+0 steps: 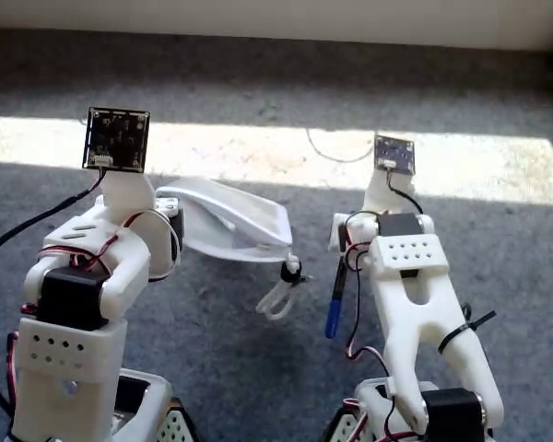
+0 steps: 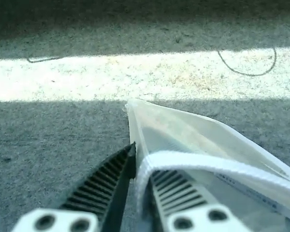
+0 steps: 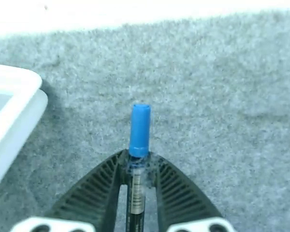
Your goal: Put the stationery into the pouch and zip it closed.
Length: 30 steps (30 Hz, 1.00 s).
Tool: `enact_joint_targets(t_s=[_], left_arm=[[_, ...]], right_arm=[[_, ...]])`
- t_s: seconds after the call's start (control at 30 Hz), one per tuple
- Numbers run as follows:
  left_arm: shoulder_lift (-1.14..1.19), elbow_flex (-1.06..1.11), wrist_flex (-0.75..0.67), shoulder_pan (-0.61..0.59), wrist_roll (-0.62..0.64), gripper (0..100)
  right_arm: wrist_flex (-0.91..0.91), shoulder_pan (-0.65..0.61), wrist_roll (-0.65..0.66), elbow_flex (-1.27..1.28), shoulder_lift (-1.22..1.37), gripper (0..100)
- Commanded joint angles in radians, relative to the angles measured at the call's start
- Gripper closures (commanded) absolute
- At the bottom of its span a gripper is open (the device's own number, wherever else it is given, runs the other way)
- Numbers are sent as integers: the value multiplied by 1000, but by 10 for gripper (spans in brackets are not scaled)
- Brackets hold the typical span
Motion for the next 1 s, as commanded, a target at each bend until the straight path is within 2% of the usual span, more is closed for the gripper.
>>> enact_joint_targets(t_s=[0.0, 0.37, 0.5, 0.97], left_arm=[[-24, -8, 0, 12, 12, 992], [-22, 2, 0, -31, 14, 992], [-22, 4, 0, -31, 14, 992], [-22, 4, 2, -53, 12, 992]], right_arm=[[22, 10, -6, -73, -139, 993], [24, 4, -6, 36, -479, 993], [22, 1, -6, 36, -538, 993], [22, -125, 0, 30, -656, 993]])
